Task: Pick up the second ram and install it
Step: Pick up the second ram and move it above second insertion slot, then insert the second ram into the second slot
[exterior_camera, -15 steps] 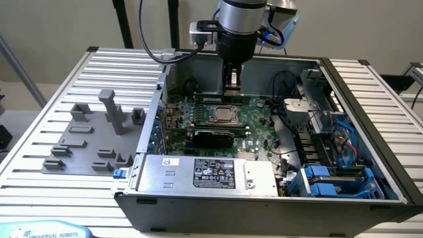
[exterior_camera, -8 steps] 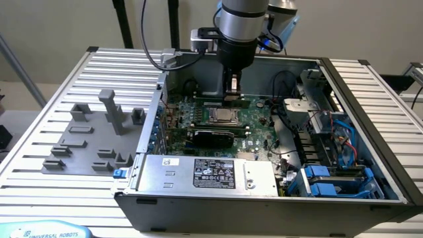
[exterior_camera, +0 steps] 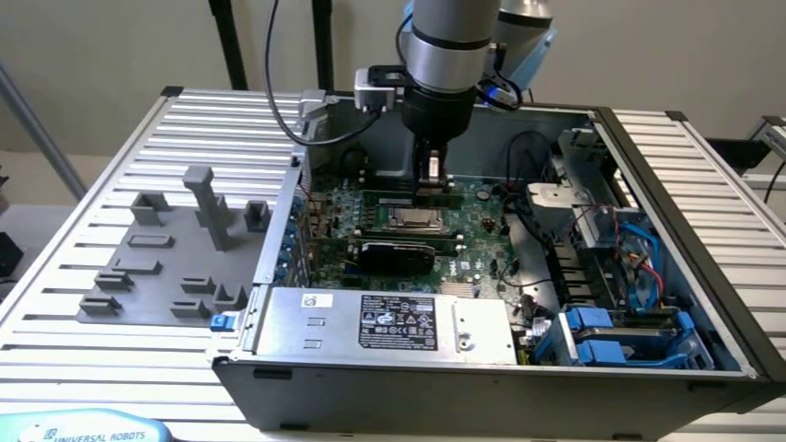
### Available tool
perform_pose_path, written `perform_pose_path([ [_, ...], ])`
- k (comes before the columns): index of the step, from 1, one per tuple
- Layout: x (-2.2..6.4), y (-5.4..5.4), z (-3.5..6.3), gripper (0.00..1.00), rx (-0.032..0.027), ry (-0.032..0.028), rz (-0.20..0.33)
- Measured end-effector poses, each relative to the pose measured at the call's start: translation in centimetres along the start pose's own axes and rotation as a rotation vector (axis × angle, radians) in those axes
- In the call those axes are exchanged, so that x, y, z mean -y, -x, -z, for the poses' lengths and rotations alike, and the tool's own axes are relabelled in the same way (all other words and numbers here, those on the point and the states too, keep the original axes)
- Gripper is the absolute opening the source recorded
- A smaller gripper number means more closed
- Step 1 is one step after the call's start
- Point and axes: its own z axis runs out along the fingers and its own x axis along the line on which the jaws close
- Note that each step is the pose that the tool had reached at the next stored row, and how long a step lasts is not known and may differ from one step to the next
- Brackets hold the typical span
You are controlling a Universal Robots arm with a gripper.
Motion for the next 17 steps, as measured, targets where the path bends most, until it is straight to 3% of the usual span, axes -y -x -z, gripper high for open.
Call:
perform_pose_path([
  [11, 0.05, -0.2, -1.98, 0.14, 0.0001, -0.0001, -0.001],
  [17, 0.05, -0.2, -2.02, 0.14, 0.0000, 0.0002, -0.001],
])
